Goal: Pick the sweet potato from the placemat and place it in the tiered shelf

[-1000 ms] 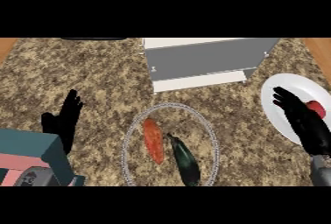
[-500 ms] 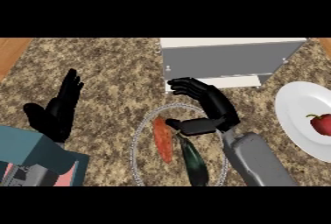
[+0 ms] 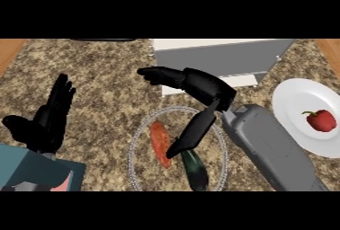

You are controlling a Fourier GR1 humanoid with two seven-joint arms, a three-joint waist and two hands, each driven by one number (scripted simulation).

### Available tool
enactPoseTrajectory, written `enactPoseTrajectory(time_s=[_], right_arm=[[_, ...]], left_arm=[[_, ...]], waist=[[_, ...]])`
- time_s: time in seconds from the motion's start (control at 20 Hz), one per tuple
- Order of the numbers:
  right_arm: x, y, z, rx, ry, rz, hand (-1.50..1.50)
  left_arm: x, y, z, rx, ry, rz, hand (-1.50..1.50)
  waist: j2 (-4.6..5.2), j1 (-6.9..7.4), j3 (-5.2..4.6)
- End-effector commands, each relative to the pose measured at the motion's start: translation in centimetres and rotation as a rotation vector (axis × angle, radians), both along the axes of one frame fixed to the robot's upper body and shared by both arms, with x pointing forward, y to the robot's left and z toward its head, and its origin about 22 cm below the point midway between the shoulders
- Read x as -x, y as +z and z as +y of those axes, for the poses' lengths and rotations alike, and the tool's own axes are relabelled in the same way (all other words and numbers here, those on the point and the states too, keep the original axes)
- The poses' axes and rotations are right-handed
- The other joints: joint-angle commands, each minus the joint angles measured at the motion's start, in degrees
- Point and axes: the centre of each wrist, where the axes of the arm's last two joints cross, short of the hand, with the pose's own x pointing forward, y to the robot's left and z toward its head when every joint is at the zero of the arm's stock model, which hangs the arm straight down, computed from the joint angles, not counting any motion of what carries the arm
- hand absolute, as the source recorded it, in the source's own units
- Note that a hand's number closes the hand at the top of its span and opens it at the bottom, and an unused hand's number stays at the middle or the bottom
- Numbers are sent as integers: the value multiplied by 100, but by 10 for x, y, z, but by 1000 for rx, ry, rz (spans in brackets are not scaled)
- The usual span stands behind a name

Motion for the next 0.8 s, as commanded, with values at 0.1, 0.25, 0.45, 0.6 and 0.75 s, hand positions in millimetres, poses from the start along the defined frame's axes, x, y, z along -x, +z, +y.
enactPoseTrajectory(time_s=[0.1, 0.25, 0.45, 0.6, 0.75], right_arm=[[10, 61, 25, 383, 144, -254, -150], [19, 83, 38, 557, 117, -408, -150], [51, 77, 71, 711, 114, -502, -150], [54, 49, 87, 774, 91, -476, -150], [59, 42, 109, 831, 82, -474, -150]], left_arm=[[5, 3, -4, 0, 14, 8, 0], [8, 1, -4, 3, 22, -5, 0], [8, 1, -13, 4, 25, 13, 0], [9, 7, -1, -1, 21, 9, 0], [15, 14, -3, -10, 26, -8, 0]], waist=[[-28, -72, -6], [-32, -76, -9], [-28, -167, -1], [8, -132, 1], [11, -104, 2]])
